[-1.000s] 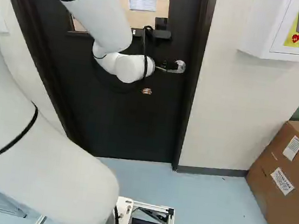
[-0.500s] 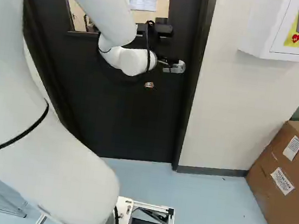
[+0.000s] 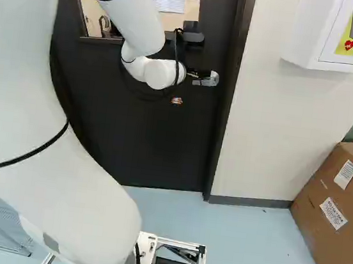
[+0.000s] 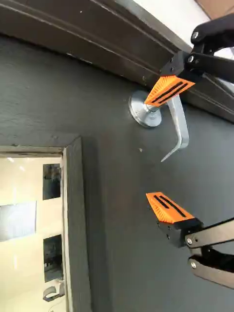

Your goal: Open the door and move inside

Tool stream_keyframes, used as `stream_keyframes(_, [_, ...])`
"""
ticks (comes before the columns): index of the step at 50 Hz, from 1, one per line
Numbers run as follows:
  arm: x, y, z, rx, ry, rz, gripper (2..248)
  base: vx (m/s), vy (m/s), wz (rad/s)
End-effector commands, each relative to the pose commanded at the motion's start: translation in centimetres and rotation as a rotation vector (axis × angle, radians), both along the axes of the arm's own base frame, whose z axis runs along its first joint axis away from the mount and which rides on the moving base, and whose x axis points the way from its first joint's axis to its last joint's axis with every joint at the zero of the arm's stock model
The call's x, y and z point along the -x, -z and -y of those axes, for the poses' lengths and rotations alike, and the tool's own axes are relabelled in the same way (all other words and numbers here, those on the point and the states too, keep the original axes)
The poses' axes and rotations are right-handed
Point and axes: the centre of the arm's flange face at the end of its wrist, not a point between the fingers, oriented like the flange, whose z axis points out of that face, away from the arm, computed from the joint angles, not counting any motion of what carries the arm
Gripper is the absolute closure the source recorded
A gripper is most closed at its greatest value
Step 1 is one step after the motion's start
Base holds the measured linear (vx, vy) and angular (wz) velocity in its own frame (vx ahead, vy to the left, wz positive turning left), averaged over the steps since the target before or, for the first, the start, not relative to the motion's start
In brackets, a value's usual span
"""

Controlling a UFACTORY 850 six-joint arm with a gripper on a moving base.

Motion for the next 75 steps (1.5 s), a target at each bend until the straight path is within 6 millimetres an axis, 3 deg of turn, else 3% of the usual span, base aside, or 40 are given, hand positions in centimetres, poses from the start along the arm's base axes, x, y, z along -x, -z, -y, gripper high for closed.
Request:
stream_keyframes(32, [-1.6, 3.4, 0.1, -0.011, -0.003, -0.071, 3, 0.000, 0.000, 0.000])
stream_keyframes(75, [-2.3, 8.0, 0.2, -0.025, -0.003, -0.165, 3, 0.000, 0.000, -0.001])
